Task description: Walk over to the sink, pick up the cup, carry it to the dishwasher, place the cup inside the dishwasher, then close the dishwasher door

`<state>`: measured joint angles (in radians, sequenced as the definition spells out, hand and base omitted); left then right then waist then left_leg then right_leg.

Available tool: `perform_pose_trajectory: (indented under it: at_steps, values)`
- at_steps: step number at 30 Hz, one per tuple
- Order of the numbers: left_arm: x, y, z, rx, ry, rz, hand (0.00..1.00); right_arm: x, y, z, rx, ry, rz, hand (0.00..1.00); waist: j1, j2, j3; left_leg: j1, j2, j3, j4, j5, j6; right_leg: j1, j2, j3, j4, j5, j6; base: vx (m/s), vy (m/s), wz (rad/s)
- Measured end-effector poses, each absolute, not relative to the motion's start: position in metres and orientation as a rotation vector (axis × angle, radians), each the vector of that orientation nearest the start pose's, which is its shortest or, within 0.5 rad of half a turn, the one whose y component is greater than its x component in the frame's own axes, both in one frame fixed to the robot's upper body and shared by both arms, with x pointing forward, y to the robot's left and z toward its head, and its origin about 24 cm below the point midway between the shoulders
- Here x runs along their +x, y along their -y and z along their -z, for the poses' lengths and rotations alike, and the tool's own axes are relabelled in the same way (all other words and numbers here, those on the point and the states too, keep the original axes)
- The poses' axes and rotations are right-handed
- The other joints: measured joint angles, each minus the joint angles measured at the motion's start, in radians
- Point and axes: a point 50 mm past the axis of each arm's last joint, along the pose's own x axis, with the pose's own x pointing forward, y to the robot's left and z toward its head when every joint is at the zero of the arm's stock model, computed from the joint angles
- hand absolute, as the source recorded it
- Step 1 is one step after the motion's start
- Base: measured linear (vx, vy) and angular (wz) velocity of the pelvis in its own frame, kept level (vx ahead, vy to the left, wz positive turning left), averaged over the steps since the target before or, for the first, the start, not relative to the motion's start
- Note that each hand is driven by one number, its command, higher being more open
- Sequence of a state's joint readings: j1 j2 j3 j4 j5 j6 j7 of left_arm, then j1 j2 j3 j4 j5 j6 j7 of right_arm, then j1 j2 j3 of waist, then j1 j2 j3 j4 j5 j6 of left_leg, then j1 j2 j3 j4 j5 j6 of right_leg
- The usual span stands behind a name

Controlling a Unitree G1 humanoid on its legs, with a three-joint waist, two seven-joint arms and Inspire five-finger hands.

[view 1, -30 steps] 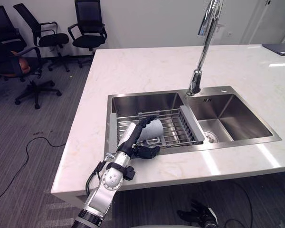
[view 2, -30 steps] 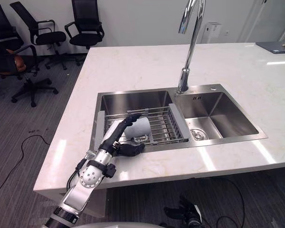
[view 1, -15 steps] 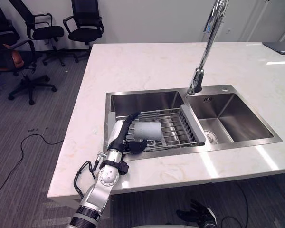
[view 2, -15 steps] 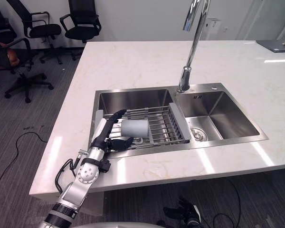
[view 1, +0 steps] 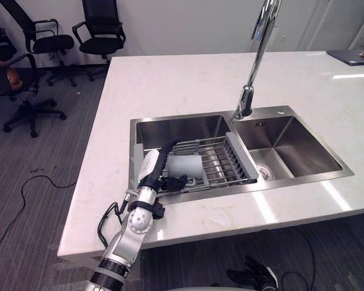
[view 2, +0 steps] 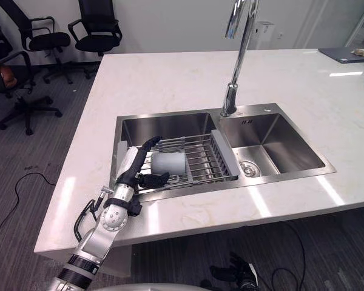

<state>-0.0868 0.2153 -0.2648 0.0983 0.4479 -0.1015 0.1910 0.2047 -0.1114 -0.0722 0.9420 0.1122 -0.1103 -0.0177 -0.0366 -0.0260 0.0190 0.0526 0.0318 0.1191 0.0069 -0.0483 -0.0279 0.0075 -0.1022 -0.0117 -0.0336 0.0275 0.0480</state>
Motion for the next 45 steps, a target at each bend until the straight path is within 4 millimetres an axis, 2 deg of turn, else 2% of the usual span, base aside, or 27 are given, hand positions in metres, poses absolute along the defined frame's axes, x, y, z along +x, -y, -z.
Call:
perform_pose_trajectory:
  at_steps: [6, 12, 16, 18, 29, 38, 43, 44, 45]
  values:
    - [0.278, -0.122, -0.055, 0.716, 0.219, 0.146, 0.90, 0.074, 0.211, 0.155, 0.024, -1.021, 0.239, 0.90, -0.009, 0.005, 0.006, 0.000, -0.001, 0.002, -0.002, 0.000, 0.000, 0.000, 0.000, 0.002, -0.006, 0.003, 0.000, 0.00, -0.001, -0.01]
    - [0.284, -0.119, -0.057, 0.782, 0.237, 0.167, 0.90, 0.075, 0.214, 0.155, 0.016, -1.017, 0.240, 0.90, -0.029, 0.018, 0.020, 0.000, -0.001, 0.007, -0.002, 0.000, 0.000, -0.003, 0.000, 0.009, -0.007, 0.005, 0.000, -0.01, -0.002, -0.02]
    - [0.287, -0.119, -0.057, 0.845, 0.246, 0.188, 0.90, 0.080, 0.214, 0.154, 0.015, -1.005, 0.237, 0.90, -0.034, 0.018, 0.041, 0.000, -0.001, 0.023, -0.002, 0.000, 0.000, -0.010, 0.001, 0.023, -0.011, 0.013, 0.000, -0.03, -0.006, -0.13]
    - [0.288, -0.122, -0.051, 0.860, 0.210, 0.200, 0.90, 0.080, 0.214, 0.154, 0.015, -1.004, 0.237, 0.90, -0.036, 0.017, 0.042, 0.000, -0.001, 0.029, -0.005, 0.000, 0.000, -0.012, 0.002, 0.034, -0.022, 0.022, 0.001, -0.02, -0.002, -0.17]
    - [0.292, -0.128, -0.051, 0.899, 0.194, 0.205, 0.90, 0.080, 0.214, 0.154, 0.015, -1.005, 0.238, 0.90, -0.042, 0.017, 0.043, 0.000, -0.001, 0.026, -0.006, -0.002, -0.002, -0.013, 0.002, 0.041, -0.030, 0.027, 0.003, -0.01, -0.007, -0.02]
    - [0.308, -0.146, -0.054, 0.916, 0.118, 0.150, 0.90, 0.083, 0.213, 0.153, 0.018, -0.996, 0.233, 0.90, -0.057, 0.017, 0.045, 0.000, -0.001, 0.026, -0.008, -0.003, -0.003, -0.010, 0.003, 0.042, -0.041, 0.031, 0.004, 0.00, 0.000, 0.00]
    - [0.314, -0.148, -0.055, 0.960, 0.086, 0.175, 0.90, 0.088, 0.212, 0.153, 0.023, -0.988, 0.222, 0.90, -0.059, 0.017, 0.047, 0.000, -0.001, 0.025, -0.008, -0.002, -0.003, -0.010, 0.003, 0.042, -0.043, 0.032, 0.003, 0.00, 0.000, 0.00]
    - [0.317, -0.148, -0.055, 0.977, 0.075, 0.186, 0.30, 0.088, 0.211, 0.153, 0.024, -0.987, 0.219, 0.90, -0.059, 0.017, 0.047, 0.000, -0.001, 0.024, -0.008, -0.002, -0.003, -0.009, 0.003, 0.042, -0.043, 0.033, 0.003, 0.00, 0.000, 0.00]
    - [0.319, -0.149, -0.055, 0.992, 0.061, 0.197, 0.30, 0.088, 0.211, 0.153, 0.026, -0.987, 0.215, 0.90, -0.059, 0.017, 0.047, 0.000, -0.001, 0.023, -0.008, -0.002, -0.003, -0.009, 0.003, 0.041, -0.043, 0.033, 0.003, 0.00, 0.000, 0.00]
